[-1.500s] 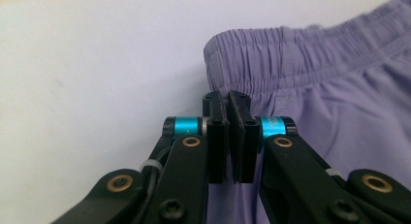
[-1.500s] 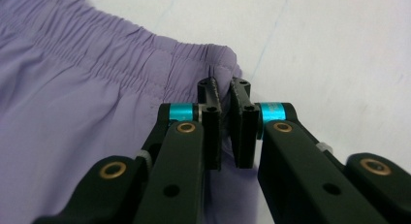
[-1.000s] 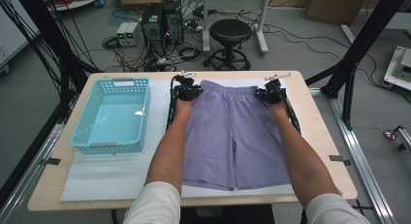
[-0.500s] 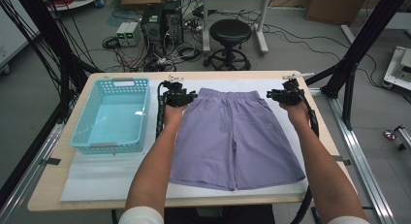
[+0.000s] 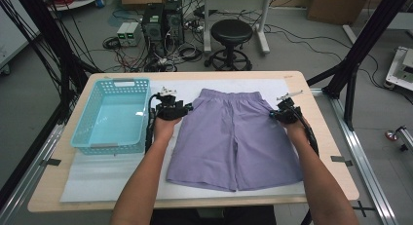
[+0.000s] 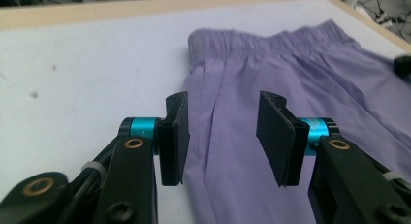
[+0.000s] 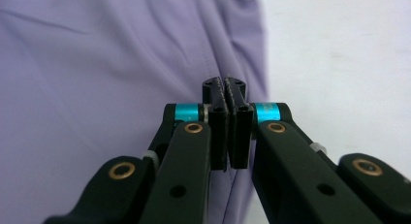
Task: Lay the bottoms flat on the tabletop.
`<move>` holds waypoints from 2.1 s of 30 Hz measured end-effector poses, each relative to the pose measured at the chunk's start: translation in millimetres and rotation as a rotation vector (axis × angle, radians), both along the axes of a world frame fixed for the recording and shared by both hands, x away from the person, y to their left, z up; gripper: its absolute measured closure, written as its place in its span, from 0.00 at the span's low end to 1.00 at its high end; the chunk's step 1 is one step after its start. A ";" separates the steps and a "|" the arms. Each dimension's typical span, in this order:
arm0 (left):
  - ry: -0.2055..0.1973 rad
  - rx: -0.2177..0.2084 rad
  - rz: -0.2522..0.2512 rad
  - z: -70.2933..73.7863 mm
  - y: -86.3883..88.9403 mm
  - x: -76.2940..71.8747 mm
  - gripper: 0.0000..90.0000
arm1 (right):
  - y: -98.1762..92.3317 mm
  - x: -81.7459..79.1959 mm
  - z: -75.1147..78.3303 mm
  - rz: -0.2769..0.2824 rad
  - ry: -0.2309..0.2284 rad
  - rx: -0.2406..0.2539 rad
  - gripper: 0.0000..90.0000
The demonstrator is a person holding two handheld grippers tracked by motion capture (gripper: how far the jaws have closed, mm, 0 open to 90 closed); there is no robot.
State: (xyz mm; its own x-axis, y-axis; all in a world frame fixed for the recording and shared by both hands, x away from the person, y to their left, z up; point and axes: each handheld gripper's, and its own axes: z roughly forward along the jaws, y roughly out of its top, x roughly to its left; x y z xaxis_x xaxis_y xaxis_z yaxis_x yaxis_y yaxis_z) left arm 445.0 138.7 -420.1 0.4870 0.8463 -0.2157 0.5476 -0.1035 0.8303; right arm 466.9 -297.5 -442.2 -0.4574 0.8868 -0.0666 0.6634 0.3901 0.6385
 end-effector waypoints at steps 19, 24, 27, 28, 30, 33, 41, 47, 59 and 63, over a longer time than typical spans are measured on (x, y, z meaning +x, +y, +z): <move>-0.058 -0.028 -0.061 3.5 6.6 -46.5 0.57 | -33.1 -69.6 3.5 -0.019 -0.027 0.146 0.81; -0.074 -0.029 -0.077 3.8 11.0 -64.8 0.58 | -36.7 -80.9 -7.2 -0.056 -0.020 0.064 1.00; -0.091 -0.028 -0.086 3.5 14.0 -77.6 0.57 | -38.4 -83.2 -5.4 -0.095 -0.033 0.057 1.00; -0.090 -0.027 -0.092 2.9 15.7 -82.0 0.57 | -38.2 -85.1 -4.3 -0.104 -0.038 0.060 0.99; -0.093 -0.030 -0.095 0.5 18.7 -92.4 0.57 | -38.8 -92.4 -0.9 -0.109 -0.063 0.110 0.87; -0.094 -0.023 -0.108 -2.6 22.2 -107.1 0.57 | -33.9 -105.9 5.0 -0.065 -0.099 0.170 0.80; -0.093 -0.023 -0.138 -8.3 31.1 -144.8 0.62 | 18.7 -137.6 17.0 0.126 -0.153 0.263 0.75; -0.078 -0.032 -0.137 -16.8 45.4 -165.5 0.62 | 76.9 -149.4 21.3 0.285 -0.140 0.273 0.75; -0.086 -0.073 -0.130 -17.7 55.9 -188.6 0.59 | 125.9 -163.1 -12.5 0.426 0.000 0.140 0.90; -0.089 -0.079 -0.140 -16.3 54.6 -189.1 0.59 | 124.3 -172.0 -11.6 0.472 0.024 0.148 0.92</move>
State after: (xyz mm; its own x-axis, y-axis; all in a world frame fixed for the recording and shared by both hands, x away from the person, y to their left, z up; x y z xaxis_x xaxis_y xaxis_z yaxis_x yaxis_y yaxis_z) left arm 255.9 193.3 -436.5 0.6194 0.7507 -0.2296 0.4562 -0.1061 0.8835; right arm 294.9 -173.2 -453.8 -0.8111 0.5818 0.0599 0.4517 0.5580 0.6961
